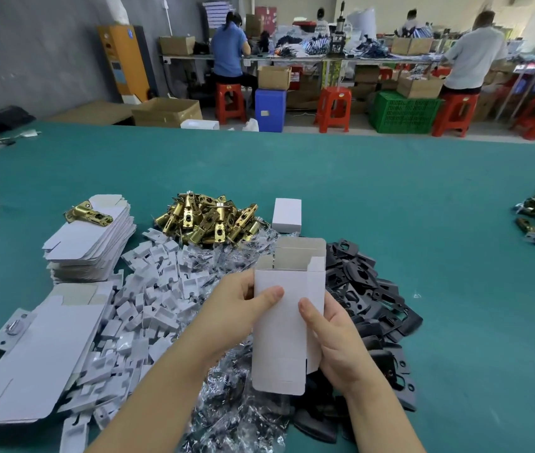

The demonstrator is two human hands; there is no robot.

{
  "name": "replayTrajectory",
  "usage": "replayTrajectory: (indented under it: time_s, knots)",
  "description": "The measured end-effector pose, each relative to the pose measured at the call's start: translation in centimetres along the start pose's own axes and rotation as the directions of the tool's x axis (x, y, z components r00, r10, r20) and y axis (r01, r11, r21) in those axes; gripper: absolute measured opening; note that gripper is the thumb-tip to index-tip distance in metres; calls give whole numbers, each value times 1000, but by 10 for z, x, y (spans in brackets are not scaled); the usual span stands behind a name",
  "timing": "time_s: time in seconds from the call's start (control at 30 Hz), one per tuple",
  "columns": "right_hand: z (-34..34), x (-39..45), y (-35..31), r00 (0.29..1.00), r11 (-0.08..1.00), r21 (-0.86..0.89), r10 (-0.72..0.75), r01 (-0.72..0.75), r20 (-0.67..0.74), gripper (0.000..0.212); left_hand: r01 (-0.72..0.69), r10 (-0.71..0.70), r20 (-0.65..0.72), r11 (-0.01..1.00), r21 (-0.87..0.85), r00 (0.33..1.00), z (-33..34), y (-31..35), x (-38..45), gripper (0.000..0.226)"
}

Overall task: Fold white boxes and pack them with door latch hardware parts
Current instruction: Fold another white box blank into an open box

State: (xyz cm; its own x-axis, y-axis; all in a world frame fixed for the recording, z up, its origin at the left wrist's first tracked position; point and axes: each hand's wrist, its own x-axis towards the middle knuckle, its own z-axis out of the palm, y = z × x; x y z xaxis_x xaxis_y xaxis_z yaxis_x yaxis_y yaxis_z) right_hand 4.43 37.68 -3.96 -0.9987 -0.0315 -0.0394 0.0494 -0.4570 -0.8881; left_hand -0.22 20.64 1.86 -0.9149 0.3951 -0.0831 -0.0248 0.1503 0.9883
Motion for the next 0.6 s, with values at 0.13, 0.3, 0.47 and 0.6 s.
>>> replayTrajectory:
  time_s: [0.13,0.3,0.47,0.6]
  knots:
    - [3,1,-1,988,977,-179,-134,119,-77,51,-18,17,-48,1000,-6,999,-1,-4,2,19]
    - [1,2,1,987,973,-182,-152,139,-57,71,40,-42,-22,995,-88,999,-7,-6,6,28]
    - [2,1,1,998,977,-203,-70,70,6,56,54,-50,39,992,-113,998,-18,-8,4,31]
    - [3,0,2,998,966,-248,-68,69,15,40,70,-66,43,991,-112,997,-22,-10,3,36]
